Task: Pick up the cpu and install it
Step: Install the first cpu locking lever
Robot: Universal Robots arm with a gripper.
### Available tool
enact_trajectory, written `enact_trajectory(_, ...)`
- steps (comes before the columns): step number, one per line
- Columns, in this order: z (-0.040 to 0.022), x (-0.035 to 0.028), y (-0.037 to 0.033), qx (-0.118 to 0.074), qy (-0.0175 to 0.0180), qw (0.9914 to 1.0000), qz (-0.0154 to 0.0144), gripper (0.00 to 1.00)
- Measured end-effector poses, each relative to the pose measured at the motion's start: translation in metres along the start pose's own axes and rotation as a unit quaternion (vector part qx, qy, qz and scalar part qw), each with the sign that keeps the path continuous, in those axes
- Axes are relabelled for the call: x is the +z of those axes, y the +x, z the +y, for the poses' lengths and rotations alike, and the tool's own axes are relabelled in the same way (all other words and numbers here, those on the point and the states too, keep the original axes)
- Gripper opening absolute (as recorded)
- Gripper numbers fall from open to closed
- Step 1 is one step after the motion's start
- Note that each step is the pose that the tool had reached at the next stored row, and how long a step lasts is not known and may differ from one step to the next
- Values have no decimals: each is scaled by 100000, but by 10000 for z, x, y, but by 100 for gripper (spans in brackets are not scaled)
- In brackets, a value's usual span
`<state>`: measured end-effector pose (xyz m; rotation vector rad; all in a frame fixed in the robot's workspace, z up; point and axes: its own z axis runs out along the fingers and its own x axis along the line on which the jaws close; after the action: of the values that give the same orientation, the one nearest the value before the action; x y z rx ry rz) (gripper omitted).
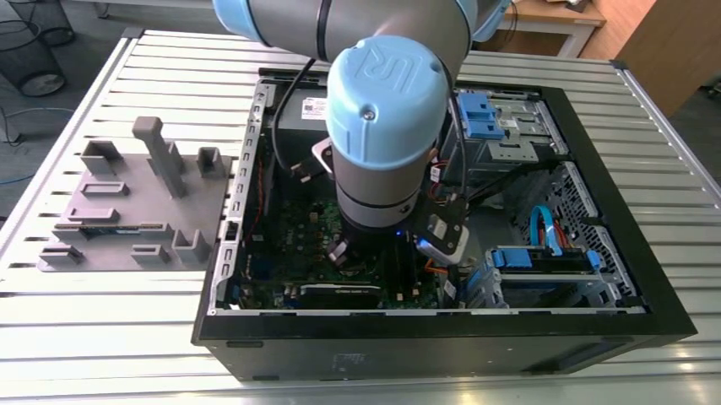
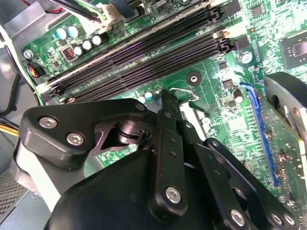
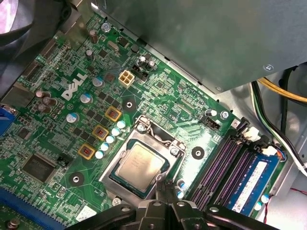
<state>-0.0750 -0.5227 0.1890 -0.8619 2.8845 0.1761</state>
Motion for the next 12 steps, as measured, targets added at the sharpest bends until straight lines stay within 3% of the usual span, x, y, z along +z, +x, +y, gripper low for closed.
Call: enact_trajectory(12, -15, 18, 10, 2, -17, 100000, -10, 11)
